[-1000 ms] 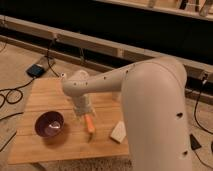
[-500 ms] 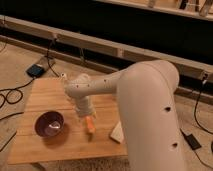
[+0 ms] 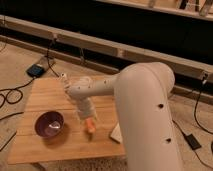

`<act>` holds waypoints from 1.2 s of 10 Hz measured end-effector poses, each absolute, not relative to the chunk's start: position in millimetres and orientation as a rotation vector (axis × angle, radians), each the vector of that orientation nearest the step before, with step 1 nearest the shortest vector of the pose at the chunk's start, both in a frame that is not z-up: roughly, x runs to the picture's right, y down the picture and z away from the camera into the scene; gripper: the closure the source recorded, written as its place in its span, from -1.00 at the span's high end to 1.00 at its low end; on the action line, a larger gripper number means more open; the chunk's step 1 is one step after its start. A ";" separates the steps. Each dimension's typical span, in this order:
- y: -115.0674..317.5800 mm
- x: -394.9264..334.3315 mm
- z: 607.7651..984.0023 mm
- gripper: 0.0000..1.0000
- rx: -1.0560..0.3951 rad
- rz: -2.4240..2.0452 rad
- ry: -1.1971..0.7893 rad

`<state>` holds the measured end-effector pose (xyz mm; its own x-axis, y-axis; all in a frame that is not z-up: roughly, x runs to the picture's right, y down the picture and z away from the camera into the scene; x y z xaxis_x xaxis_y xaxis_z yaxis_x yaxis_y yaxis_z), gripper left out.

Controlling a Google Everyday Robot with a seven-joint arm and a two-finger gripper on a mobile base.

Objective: Place the pepper in the ceramic bowl

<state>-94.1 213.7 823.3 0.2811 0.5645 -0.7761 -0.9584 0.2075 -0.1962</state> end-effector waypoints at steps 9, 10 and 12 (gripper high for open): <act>179.3 -105.4 821.4 -1.00 -0.768 1.216 0.586; 164.4 -112.0 814.4 -1.00 -0.755 1.223 0.552; 140.0 -131.7 795.5 -1.00 -0.739 1.203 0.478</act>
